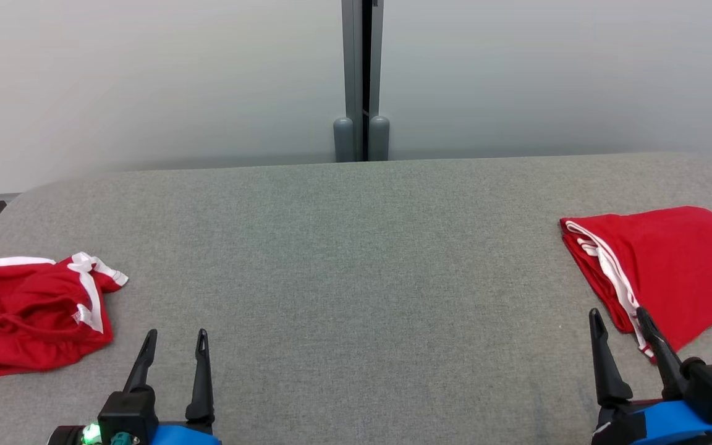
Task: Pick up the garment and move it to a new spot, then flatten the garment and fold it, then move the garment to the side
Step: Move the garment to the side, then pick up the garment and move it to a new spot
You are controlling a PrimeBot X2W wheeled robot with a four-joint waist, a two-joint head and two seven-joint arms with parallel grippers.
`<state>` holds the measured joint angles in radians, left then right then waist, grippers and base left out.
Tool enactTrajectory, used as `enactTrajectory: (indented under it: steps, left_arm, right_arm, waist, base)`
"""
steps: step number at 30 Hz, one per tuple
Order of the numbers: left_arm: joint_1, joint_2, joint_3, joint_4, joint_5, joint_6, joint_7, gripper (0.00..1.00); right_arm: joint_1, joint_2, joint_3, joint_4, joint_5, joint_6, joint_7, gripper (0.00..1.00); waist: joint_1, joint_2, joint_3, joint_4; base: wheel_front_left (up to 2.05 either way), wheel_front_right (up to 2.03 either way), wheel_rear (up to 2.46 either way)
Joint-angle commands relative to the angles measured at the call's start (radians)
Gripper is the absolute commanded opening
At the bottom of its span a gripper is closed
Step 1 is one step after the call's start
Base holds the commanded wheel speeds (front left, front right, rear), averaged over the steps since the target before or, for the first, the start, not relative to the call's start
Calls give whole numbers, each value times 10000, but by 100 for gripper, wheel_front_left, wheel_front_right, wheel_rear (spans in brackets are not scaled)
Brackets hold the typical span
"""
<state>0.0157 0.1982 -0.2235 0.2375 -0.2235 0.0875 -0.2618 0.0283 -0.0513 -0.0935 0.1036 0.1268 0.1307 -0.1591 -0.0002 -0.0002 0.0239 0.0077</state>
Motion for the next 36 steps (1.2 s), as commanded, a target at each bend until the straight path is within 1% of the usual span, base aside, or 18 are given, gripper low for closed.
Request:
enactTrajectory:
  steps: [1, 11, 27, 32, 36]
  left_arm:
    - [112, 57, 9, 43, -12, 23, -41, 100]
    - [311, 226, -59, 233, -122, -54, 122, 100]
    - [35, 352, -232, 237, -100, 46, 100, 100]
    - [-102, 358, -244, 172, -118, -2, 40, 100]
    - [-373, 358, -205, 142, -171, -58, 17, 100]
  right_arm:
    - [218, 1, -9, -96, 66, 2, 23, 100]
    - [918, 0, -10, -471, 165, 2, 372, 100]
    - [992, 1, 7, -549, 254, 2, 356, 100]
    - [1034, 1, -25, -639, 227, 2, 331, 100]
    - [1007, 1, 34, -880, 218, 2, 409, 100]
  waist:
    - [2, 2, -98, -64]
    - [2, 2, -402, -64]
    - [2, 2, -429, -55]
    - [2, 2, -381, 167]
    - [2, 2, -264, 630]
  base:
    - [0, 0, 0]
    - [0, 0, 0]
    - [0, 0, 0]
    - [0, 0, 0]
    - [0, 0, 0]
